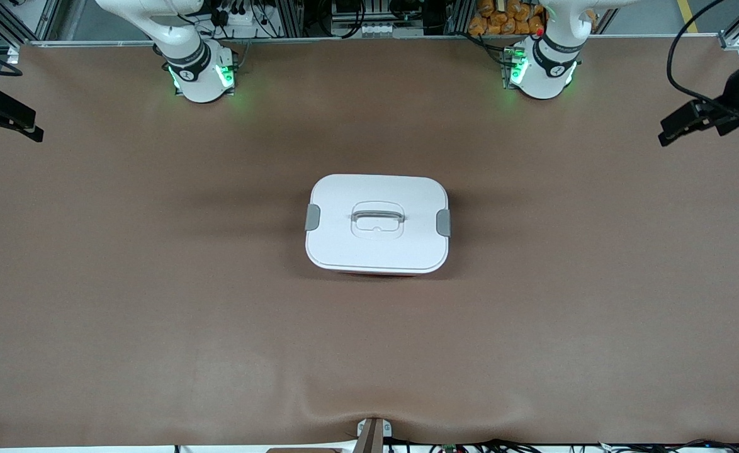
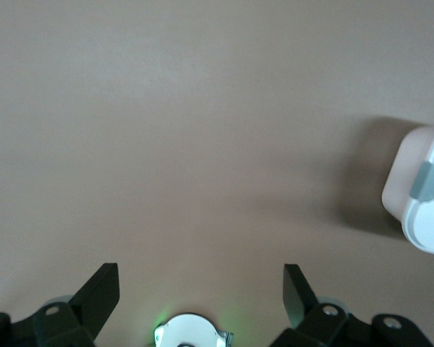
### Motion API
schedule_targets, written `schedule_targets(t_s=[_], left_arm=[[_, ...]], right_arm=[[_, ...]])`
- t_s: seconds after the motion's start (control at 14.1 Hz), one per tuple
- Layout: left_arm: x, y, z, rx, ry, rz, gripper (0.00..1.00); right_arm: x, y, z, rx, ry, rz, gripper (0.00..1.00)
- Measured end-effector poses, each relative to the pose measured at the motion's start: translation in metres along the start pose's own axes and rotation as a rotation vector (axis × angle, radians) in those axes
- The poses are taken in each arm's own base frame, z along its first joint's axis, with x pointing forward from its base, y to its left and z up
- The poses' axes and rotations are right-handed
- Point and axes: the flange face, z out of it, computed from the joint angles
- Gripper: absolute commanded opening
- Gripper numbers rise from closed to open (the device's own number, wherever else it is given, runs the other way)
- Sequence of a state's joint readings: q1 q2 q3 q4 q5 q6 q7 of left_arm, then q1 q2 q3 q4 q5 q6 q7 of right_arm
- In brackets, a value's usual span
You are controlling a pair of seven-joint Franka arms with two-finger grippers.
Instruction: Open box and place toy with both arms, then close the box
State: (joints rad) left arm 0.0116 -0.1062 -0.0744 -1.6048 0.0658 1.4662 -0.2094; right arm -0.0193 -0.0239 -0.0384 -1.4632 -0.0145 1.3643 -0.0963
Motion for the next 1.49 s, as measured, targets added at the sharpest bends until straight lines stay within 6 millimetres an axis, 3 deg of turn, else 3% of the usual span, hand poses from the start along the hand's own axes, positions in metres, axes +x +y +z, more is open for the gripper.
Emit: schedule_targets(t_s=[0.28, 0.78, 1.49], left_arm=[[-0.012, -0.007, -0.003, -0.014, 0.002, 0.024, 1.00], [-0.013, 0.007, 0.000, -0.011, -0.002, 0.051, 1.00], [-0.011, 0.006, 0.002, -0.011, -0.005, 0.049, 1.00]], right_arm=[[0.000, 0.001, 0.000, 0.000, 0.000, -0.001, 1.00], [0.000, 0.002, 0.000, 0.000, -0.001, 0.001, 1.00], [0.000, 0.000, 0.000, 0.000, -0.001, -0.002, 1.00]])
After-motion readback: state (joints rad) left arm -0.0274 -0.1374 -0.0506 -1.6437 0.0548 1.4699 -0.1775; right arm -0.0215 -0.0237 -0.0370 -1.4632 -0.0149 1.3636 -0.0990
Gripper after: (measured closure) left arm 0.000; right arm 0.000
